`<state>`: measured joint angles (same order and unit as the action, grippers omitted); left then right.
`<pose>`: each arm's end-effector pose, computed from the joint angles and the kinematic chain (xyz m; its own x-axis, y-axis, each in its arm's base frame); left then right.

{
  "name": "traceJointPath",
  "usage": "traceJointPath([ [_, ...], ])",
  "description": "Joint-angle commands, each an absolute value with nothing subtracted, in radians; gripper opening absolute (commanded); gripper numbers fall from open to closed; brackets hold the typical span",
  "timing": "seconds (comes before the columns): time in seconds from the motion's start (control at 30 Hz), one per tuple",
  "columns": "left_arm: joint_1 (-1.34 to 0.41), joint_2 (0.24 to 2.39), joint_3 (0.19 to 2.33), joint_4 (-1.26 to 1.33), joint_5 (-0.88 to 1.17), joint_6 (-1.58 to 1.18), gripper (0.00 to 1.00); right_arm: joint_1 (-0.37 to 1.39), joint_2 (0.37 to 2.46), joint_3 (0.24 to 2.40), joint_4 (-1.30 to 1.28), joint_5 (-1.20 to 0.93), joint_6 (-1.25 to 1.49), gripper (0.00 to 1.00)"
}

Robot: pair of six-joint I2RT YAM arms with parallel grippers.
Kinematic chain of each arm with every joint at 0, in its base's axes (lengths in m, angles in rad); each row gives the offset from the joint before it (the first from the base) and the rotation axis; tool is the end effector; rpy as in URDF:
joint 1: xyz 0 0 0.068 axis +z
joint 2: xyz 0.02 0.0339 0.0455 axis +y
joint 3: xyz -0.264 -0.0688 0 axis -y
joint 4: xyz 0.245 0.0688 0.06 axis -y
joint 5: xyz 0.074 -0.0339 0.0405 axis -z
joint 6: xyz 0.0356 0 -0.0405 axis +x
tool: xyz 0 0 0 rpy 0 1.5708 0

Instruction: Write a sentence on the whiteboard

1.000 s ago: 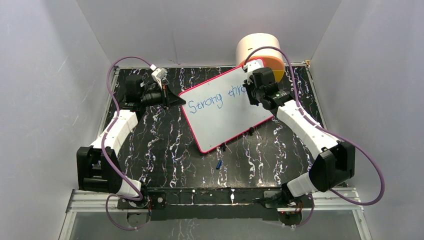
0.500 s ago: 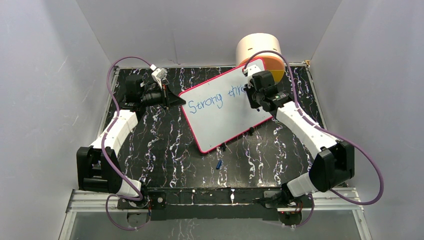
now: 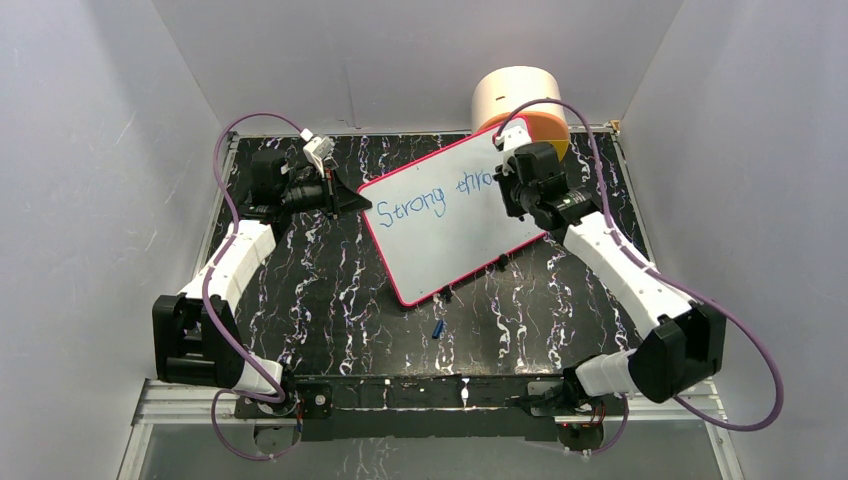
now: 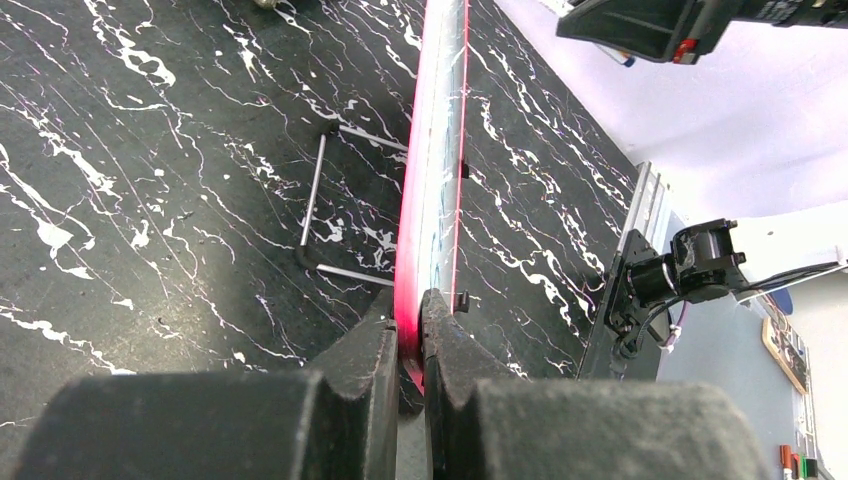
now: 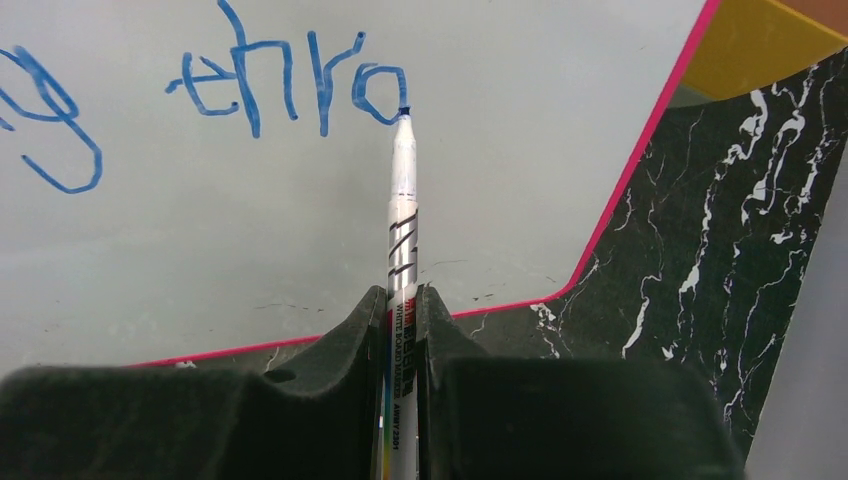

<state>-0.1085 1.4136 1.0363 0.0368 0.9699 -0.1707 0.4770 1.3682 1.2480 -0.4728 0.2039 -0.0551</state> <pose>0.3122 -0.0635 0.3083 -0.4689 -0.0455 -0.8821 0.7656 0.4771 -0.4316 0.2766 0.1348 0.3415 -0.4792 -0.3083 -0.8218 -0.3273 0.9315 -0.1587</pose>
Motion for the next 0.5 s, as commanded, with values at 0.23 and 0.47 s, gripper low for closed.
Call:
traceJointPath([
  [0.23, -0.141, 1.393, 1.094, -0.112, 0.823, -0.071, 0.30, 0.471, 1.208, 1.215, -0.442, 0.169, -0.028, 0.00],
  [0.47, -0.141, 1.299, 1.152, -0.141, 0.728, -0.137, 0.48, 0.473, 1.138, 1.171, -0.393, 0.081, -0.008, 0.00],
])
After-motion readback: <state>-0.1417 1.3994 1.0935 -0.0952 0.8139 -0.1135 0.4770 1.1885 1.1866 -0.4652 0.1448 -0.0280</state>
